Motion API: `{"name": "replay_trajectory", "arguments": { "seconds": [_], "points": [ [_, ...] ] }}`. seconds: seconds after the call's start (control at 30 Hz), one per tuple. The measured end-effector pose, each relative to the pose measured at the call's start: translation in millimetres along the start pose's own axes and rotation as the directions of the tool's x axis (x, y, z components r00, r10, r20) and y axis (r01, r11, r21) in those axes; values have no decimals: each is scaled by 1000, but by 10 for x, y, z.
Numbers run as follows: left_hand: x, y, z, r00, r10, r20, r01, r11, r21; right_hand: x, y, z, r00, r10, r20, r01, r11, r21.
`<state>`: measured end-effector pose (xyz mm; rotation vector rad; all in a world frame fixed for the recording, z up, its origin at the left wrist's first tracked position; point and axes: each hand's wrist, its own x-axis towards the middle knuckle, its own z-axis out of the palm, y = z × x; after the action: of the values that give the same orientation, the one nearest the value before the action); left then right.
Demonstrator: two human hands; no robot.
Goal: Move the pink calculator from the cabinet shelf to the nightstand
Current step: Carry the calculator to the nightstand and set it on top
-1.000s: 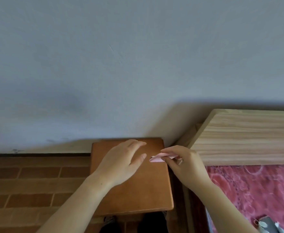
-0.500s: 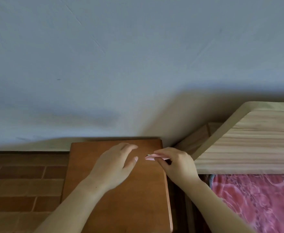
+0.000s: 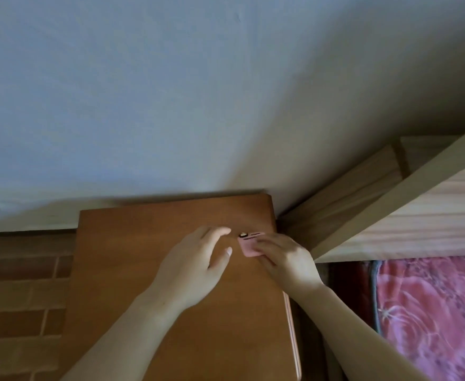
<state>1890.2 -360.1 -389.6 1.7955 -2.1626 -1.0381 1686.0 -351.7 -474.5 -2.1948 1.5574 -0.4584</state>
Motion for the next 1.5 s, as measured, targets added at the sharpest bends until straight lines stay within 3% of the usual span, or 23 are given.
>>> {"name": "replay_trajectory", "arguments": {
  "seconds": [0.2, 0.47, 0.67, 0.8, 1.07, 1.27, 1.5],
  "points": [
    [-58, -90, 108, 999, -21, 34, 21, 1000, 5, -210, 93, 155, 993, 64, 101, -61, 998, -35],
    [79, -136, 196, 1000, -10, 24, 10, 1000, 20, -62, 86, 274, 967, 189, 169, -200, 978, 53],
    [201, -405, 508, 999, -46, 29, 39, 977, 208, -16, 177, 420, 949, 193, 248, -195, 981, -16],
    [299, -552, 694, 994, -100, 43, 81, 944, 319, 16, 199, 549, 968, 186, 168, -185, 983, -22],
    [562, -772, 712, 996, -89, 28, 74, 938, 338, 222, 174, 593, 983, 182, 41, -181, 983, -27],
    [587, -755, 749, 997, -57, 51, 36, 937, 348, 179, 197, 594, 974, 170, 151, -170, 985, -15],
    [661, -763, 791, 998, -54, 9, 47, 923, 381, 384, 204, 594, 976, 195, 99, -191, 980, -48]
  ]
}}
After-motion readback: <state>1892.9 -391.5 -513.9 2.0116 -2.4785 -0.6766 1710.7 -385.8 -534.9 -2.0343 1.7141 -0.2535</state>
